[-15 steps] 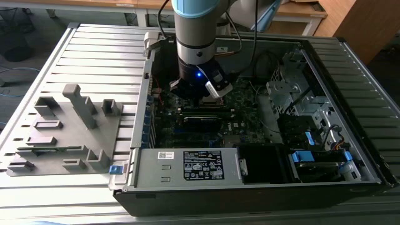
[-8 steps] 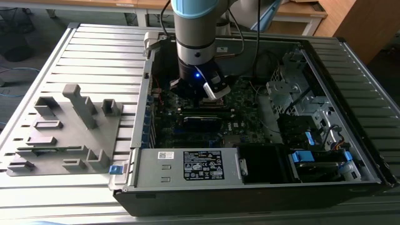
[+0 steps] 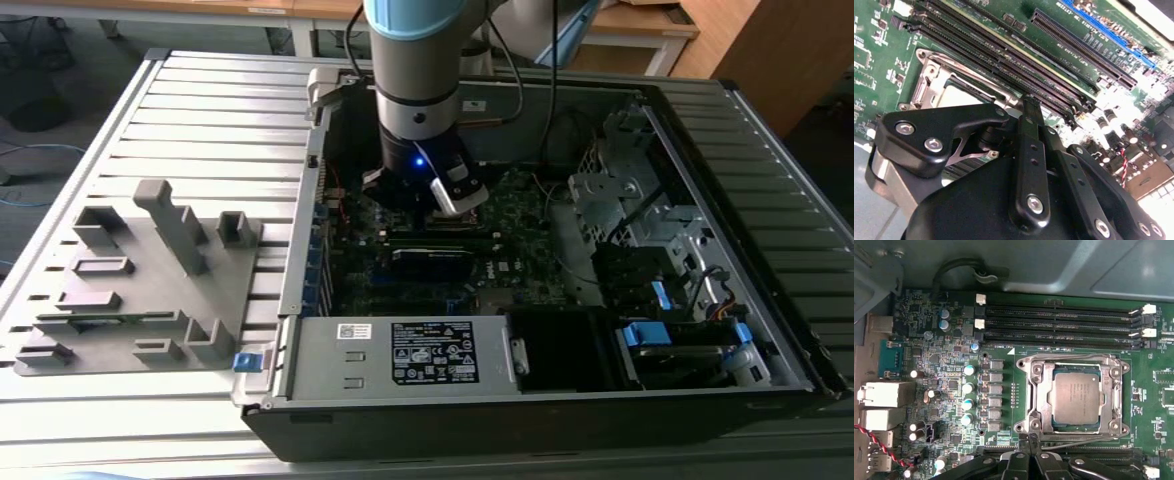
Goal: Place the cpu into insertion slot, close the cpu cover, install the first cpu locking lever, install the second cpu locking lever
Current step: 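Install the second cpu locking lever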
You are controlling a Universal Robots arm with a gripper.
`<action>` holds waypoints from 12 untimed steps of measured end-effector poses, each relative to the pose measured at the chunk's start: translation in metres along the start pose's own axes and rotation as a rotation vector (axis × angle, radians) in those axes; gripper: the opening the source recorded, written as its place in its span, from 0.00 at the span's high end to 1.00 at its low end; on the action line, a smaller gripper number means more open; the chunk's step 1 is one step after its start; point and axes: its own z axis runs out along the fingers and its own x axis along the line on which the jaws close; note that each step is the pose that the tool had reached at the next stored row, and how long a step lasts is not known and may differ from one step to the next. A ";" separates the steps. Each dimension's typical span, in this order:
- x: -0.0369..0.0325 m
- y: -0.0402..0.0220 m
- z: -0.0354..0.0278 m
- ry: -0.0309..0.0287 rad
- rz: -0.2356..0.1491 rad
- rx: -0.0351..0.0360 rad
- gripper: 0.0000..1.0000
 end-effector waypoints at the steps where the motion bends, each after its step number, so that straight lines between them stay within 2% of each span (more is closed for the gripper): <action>1: 0.0002 -0.0002 0.0000 -0.0001 0.003 0.0001 0.89; 9: 0.0035 -0.0015 -0.0004 -0.0019 0.027 -0.0012 0.89; 12: 0.0046 -0.0015 -0.0001 -0.0023 0.031 -0.0056 0.89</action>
